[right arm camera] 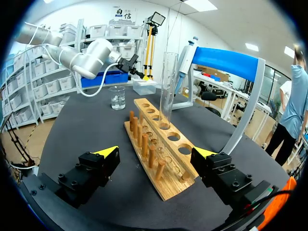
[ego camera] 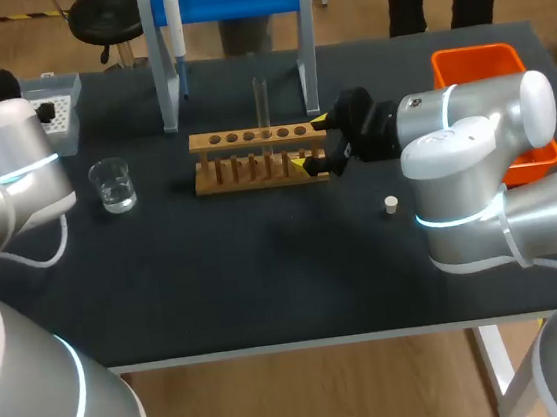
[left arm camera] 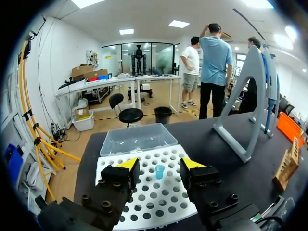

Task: Invert the test tube, pick up the pipette, mount the tip to pipette, aspirate from beaker and dispense into the tube, eject the tip, return the pipette, and cap with the stopper.

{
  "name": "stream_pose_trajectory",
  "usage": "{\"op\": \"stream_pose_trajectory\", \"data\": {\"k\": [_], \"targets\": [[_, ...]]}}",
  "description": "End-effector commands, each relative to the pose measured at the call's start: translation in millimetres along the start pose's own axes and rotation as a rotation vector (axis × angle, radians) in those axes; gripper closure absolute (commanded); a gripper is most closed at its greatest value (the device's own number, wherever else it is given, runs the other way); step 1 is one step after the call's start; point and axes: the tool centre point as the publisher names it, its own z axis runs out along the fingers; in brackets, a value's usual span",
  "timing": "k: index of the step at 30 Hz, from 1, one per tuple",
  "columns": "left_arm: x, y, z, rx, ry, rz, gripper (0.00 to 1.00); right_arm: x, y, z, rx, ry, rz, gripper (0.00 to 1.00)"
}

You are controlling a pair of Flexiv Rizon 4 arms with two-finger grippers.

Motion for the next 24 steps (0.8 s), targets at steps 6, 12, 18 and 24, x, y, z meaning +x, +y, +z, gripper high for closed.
{"op": "stream_pose_trajectory", "data": {"k": [6, 12, 18, 24], "targets": [[0.1, -0.1, 2.7, -0.014, -0.006, 0.017, 0.5, 0.5, -0.6, 0.5, -0.002, -0.002, 0.0, 0.0], [0.6, -0.3, 3.4, -0.018, -0.008, 0.025, 0.5, 0.5, -0.6, 0.5, -0.002, -0.002, 0.0, 0.0], [1.1, -0.2, 4.2, -0.021, -0.007, 0.025, 0.52, 0.5, -0.6, 0.5, -0.002, -0.002, 0.0, 0.0], [1.0, 0.3, 4.8, -0.025, -0.009, 0.025, 0.55, 0.5, -0.6, 0.5, -0.002, -0.002, 0.0, 0.0]]}}
